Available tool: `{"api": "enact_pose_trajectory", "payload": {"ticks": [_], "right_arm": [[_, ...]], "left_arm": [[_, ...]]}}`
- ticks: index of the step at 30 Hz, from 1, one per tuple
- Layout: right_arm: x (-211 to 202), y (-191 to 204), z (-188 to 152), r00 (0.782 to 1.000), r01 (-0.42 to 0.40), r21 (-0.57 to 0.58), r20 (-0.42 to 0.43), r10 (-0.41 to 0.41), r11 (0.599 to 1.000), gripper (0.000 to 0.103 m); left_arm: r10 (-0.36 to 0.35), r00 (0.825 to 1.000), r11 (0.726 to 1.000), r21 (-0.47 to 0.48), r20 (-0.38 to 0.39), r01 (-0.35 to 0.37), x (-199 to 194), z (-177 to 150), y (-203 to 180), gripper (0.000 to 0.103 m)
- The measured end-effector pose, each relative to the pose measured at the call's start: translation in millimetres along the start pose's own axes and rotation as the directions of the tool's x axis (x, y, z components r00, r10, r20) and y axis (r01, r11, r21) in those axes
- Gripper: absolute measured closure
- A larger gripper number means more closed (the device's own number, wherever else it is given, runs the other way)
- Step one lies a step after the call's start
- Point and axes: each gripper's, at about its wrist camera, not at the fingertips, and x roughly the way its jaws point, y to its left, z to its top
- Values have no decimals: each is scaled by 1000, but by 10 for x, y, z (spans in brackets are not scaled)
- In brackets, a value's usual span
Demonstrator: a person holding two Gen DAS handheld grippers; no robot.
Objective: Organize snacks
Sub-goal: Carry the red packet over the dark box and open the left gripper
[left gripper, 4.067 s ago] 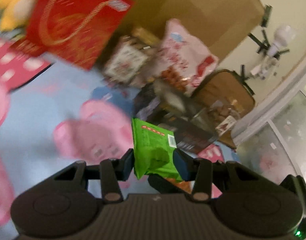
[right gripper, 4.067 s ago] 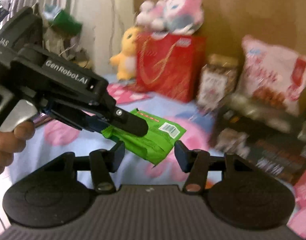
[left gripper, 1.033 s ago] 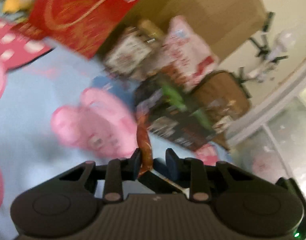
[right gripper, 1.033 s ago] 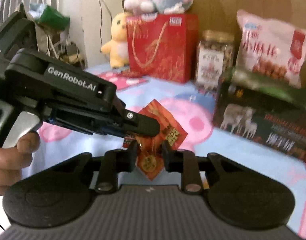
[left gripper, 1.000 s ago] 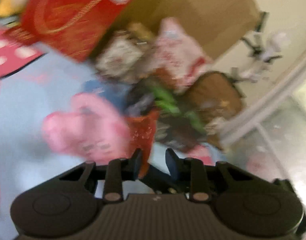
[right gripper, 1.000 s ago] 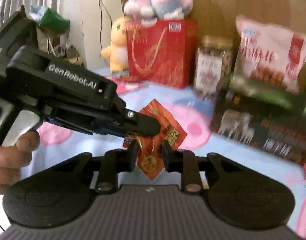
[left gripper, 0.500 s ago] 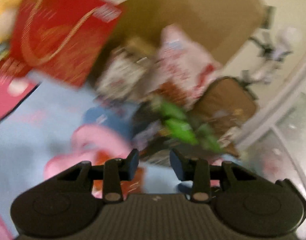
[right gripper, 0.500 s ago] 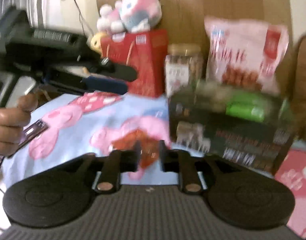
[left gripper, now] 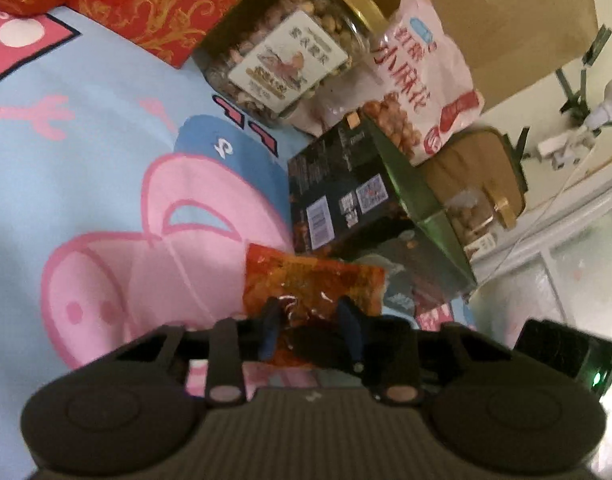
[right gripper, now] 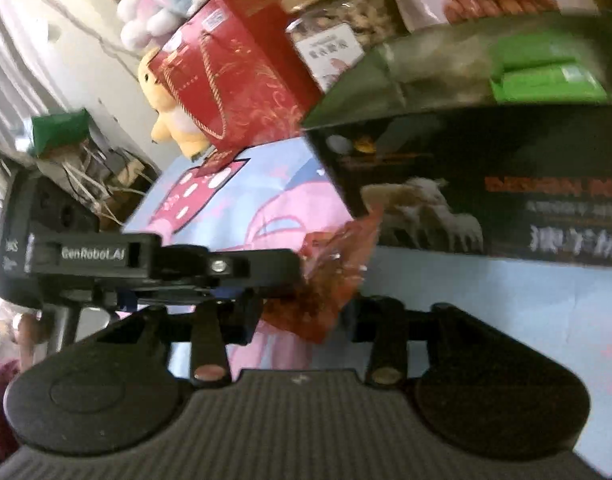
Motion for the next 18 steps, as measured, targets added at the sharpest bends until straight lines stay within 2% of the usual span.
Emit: {"api": "enact_pose_trajectory", "payload": {"ticks": [2,4,8,12,15,16,18], "right_arm": [[-23,-47,10,1000,-20,-6,8,20,1000,84],[-101,-22,-7,998,-50,4,23,50,999,86],[-304,46,10,995,-66,-28,71,68,997,86],[-700,32,190,979,-81,-24,184,84,996,86],[-917,-44,417,961,-13,-62,273,29,998,86],[-938,-95,482,957,12,-58,291,5,998,86],[-848,-229,612,949,72,-51,311,-52,996,85]], "left_arm": [[-25,1000,999,-25,6,25,-94,-11,10,85],[-32,999,999,-3,16,32,-181,-39,-75,86],[-41,998,994,100,49,36,-359,-19,-434,86],[-78,995,971,231,67,61,-377,201,-963,84],[-45,995,940,340,94,10,-180,380,-1352,78],[-15,993,927,374,117,-30,-74,426,-1433,76],[84,981,903,403,174,-149,134,485,-1501,64]]}}
